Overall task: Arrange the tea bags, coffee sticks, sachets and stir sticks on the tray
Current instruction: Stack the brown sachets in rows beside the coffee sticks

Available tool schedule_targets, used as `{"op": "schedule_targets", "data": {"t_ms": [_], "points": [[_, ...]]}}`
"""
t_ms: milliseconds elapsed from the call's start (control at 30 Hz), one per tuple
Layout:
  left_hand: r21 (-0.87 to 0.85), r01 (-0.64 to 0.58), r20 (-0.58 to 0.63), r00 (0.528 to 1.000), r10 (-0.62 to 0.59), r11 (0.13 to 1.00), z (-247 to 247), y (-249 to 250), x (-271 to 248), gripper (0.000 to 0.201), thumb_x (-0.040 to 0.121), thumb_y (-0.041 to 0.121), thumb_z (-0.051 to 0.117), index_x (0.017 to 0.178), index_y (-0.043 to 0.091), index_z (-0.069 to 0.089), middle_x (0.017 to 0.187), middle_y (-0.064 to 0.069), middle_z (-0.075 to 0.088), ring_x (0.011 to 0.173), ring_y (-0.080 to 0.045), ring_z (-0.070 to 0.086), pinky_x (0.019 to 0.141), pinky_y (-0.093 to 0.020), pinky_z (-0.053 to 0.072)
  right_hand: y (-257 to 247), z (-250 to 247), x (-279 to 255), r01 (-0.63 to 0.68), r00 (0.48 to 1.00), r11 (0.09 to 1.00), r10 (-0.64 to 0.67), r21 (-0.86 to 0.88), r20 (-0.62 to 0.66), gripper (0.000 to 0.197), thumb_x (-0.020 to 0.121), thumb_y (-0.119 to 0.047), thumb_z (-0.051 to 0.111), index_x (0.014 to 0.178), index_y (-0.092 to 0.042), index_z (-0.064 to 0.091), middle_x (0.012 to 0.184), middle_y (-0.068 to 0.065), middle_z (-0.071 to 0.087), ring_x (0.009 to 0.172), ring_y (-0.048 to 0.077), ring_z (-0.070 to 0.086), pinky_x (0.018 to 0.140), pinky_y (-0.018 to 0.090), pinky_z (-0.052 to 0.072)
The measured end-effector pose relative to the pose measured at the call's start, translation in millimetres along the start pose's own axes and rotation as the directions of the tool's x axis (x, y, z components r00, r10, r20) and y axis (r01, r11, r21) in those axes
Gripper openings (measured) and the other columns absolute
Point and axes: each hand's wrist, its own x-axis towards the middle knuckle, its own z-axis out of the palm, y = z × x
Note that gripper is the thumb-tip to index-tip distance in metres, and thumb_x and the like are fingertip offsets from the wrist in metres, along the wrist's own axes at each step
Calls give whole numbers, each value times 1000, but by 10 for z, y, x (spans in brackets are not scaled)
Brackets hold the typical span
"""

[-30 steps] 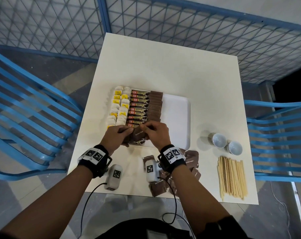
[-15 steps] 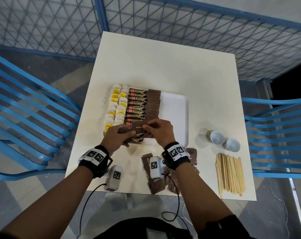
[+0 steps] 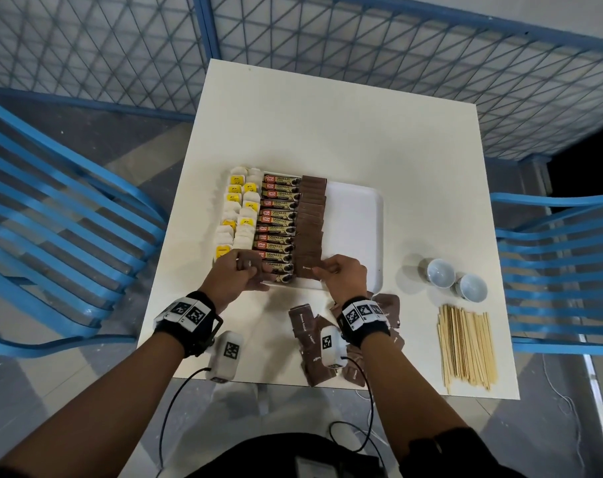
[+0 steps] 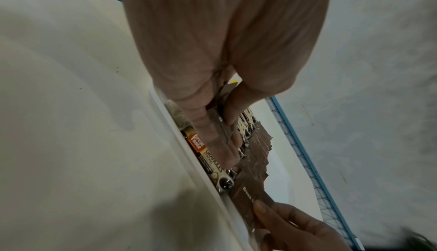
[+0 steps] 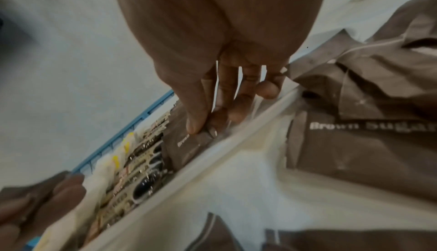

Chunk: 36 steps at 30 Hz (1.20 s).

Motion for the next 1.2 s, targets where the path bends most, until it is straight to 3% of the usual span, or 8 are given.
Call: {"op": "schedule_targets", "data": {"t_ms": [333, 633, 900, 1100, 1200], "points": [[-36, 11, 18, 1000, -10, 999, -10, 34, -18, 19, 103, -10, 45, 113, -2, 59, 105, -26, 72, 94, -38, 75, 75, -42, 64, -10, 74, -7, -14, 999, 998, 12, -61, -31, 24, 75, -33, 86, 88, -23, 68, 74, -8, 69, 74, 8, 65, 69, 23, 51], [-26, 19, 19, 1000, -18, 999, 3, 47, -33, 20, 103, -9, 46, 107, 1, 62, 105, -25, 72, 93, -36, 75, 73, -41, 64, -6, 88, 14, -37, 998, 998, 35, -48, -48, 24, 74, -34, 87, 81, -22, 67, 73, -7, 69, 77, 11, 66, 75, 26, 54], [-31, 31, 36, 999, -30, 999, 31, 52, -36, 24, 100, -14, 45, 119, -8, 59, 102, -20, 69, 85, -33, 76, 71, -39, 64, 35, 64, 20, -37, 999, 998, 35, -47, -32, 27, 74, -43, 84, 83, -30, 63, 75, -9, 68, 93, 19, 65, 85, 35, 54], [-21, 12, 64, 998, -11, 1000, 42, 49, -56, 25, 98, -16, 48, 120, -10, 59, 96, -17, 66, 90, -40, 75, 75, -40, 64, -77, 28, -63, 79, 988, 996, -84, -45, -129, 13, 84, -34, 75, 88, -22, 70, 71, -9, 68, 75, 10, 65, 77, 26, 52], [-27, 19, 72, 997, -17, 999, 76, 55, -56, 28, 97, -13, 54, 124, -9, 59, 107, -24, 69, 89, -37, 75, 72, -38, 64, -251, 92, -108, 193, 981, 981, -192, 20, -16, 12, 87, -30, 75, 93, -21, 72, 81, -9, 71, 77, 4, 65, 67, 12, 46]]}}
